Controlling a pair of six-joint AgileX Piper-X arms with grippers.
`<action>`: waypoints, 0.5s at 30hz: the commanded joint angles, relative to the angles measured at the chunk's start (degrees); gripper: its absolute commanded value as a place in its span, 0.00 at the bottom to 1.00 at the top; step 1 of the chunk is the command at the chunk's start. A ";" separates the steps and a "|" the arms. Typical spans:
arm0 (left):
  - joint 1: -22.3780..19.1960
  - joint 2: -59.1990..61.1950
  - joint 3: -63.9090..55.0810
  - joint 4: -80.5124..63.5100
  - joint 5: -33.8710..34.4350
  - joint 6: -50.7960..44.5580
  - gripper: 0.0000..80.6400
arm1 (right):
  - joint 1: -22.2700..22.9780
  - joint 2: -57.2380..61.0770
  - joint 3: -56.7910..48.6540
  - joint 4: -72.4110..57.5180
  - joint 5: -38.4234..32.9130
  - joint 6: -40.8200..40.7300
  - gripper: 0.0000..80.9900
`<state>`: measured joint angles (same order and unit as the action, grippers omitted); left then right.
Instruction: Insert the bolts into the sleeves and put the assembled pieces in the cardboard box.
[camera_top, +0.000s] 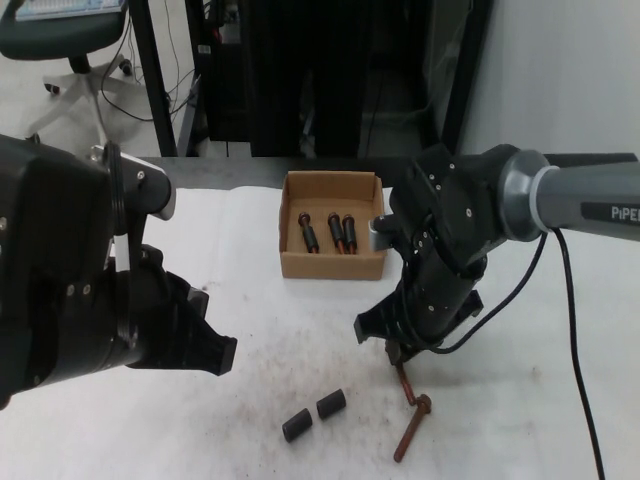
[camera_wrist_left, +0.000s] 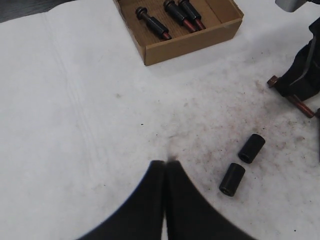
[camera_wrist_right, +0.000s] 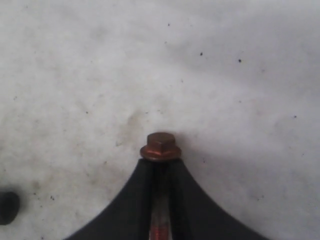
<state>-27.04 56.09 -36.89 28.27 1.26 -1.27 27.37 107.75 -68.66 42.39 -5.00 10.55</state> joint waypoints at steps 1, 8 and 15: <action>0.17 -0.27 -0.14 -0.15 -0.73 -0.47 0.00 | 0.02 0.11 -0.32 1.68 0.39 -0.74 0.01; 0.17 -0.27 -0.14 -0.15 -0.73 -0.47 0.00 | 0.02 0.11 -0.32 1.32 -1.87 -3.90 0.00; 0.17 -0.27 -0.14 -0.15 -0.73 -0.47 0.00 | 0.02 0.11 -0.32 0.41 -4.31 -4.62 0.31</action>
<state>-27.04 56.09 -36.89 28.27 1.26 -1.27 27.37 107.89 -68.64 42.76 -8.37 6.39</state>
